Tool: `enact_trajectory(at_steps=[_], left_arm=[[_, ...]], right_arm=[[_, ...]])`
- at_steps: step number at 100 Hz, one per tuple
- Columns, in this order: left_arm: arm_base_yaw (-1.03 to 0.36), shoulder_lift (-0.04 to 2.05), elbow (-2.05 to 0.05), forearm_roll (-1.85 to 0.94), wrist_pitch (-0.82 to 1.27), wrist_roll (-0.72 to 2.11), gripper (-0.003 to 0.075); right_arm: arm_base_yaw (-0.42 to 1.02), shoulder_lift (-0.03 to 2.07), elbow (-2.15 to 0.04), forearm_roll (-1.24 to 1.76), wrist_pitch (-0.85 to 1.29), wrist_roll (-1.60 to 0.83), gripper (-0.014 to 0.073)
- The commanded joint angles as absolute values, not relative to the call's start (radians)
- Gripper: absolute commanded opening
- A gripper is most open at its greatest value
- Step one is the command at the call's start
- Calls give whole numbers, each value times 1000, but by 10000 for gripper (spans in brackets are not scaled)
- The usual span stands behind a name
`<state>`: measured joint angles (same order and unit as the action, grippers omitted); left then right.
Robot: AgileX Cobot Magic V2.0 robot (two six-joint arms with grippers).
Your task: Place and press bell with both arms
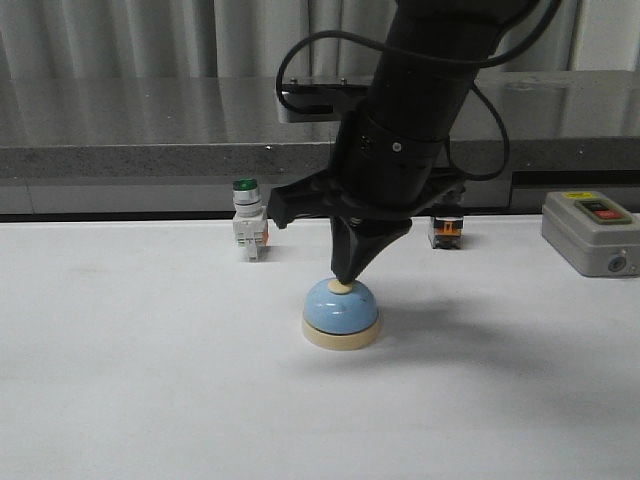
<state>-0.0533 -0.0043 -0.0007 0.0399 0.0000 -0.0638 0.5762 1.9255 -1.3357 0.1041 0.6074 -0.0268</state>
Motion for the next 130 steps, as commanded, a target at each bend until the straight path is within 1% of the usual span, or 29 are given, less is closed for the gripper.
enact_trajectory(at_steps=[1,37,72,92,130], left_arm=[[-51,-35,42,32,-75,-70,-20],[-51,-35,42,32,-75,-70,-20],[-51,-35,42,32,-75,-70,-20],[-51,-35,42,32,-75,-70,-20],[-51,-35,42,32,-75,-70,-20]], right_arm=[[577,1882,-1357,110,609,-33,-69],[559,1728,-1357,95,617,-33,-69],[448,1500,-1333,45,642,-33,-69],[336,1336,-1188,14,614,-33,-69],[95,939,-845,14,480,-33,-69]])
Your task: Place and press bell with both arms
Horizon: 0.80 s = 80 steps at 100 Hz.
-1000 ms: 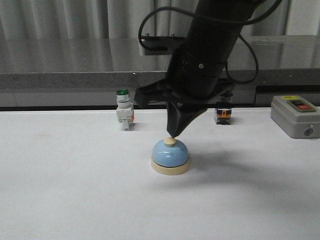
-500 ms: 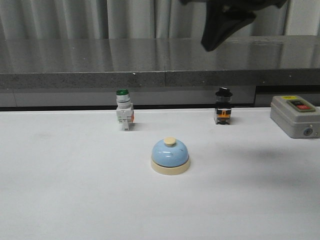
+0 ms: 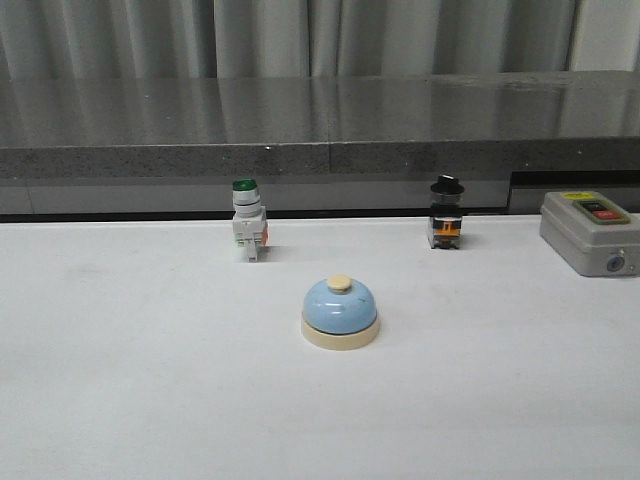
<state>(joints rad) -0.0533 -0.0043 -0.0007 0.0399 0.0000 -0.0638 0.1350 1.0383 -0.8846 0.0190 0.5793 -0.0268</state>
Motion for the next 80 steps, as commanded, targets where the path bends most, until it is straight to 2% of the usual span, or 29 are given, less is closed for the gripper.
enact_trajectory(at_steps=[1,26,49,80], left_arm=[[-51,-35,42,32,-75,-70,-20],[-51,-35,42,32,-75,-70,-20],[-51,-35,42,32,-75,-70,-20],[-51,-35,42,32,-75,-70,-20]], right_arm=[[93,932,-839,14,474,-33,-69],[59,647,-630,14,339,-33,-69],[59,412,-503,14,318,-33,-69],[59,328,-485,14,354,-33,-69]])
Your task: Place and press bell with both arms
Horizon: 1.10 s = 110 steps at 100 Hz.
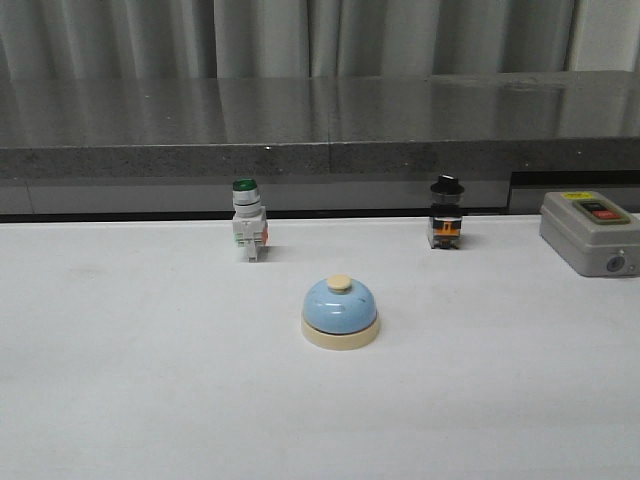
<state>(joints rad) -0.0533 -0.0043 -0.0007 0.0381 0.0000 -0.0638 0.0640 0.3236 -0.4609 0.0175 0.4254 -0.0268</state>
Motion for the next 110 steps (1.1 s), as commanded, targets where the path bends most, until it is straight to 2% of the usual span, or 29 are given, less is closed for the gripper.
enact_trajectory(at_steps=[1,75,110], left_arm=[[-51,-35,42,32,-75,-70,-20],[-51,-35,42,32,-75,-70,-20],[-51,-35,42,32,-75,-70,-20]], right_arm=[[59,328,-485,14,354,-33,-69],[59,321,-472,0,329,-33,-69],[59,161,-246,-13,143,-33,-69]])
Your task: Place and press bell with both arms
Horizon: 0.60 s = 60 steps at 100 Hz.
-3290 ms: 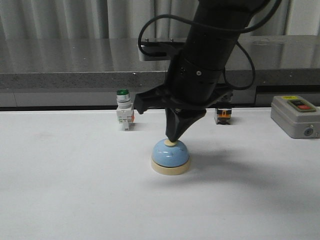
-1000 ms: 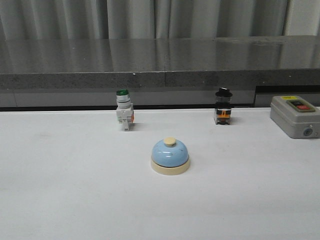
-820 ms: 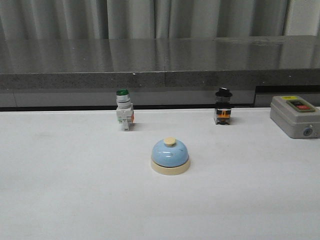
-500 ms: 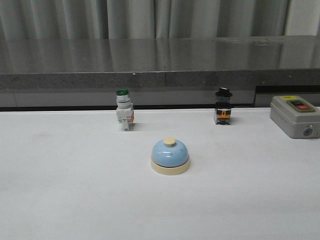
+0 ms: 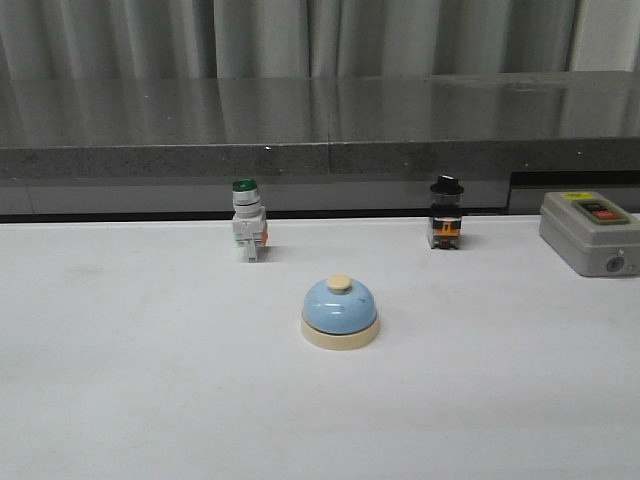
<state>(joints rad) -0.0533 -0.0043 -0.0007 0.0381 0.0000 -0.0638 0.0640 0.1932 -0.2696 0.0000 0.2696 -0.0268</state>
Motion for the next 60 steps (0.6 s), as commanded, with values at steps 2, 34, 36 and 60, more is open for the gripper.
enact_trajectory(at_steps=[2,34,36,60], left_arm=[[-51,-35,42,32,-75,-70,-20],[-51,-35,42,32,-75,-70,-20],[-51,-35,42,32,-75,-70,-20],[-51,-35,42,32,-75,-70,-20]], right_arm=[[59,149,-231,-13,135,-33,-69],[59,-31,-58,-13,99,-30,-69],[59,-29,-53,-13,95,-30,-69],[59,-29,10,-13,20,14,-69]])
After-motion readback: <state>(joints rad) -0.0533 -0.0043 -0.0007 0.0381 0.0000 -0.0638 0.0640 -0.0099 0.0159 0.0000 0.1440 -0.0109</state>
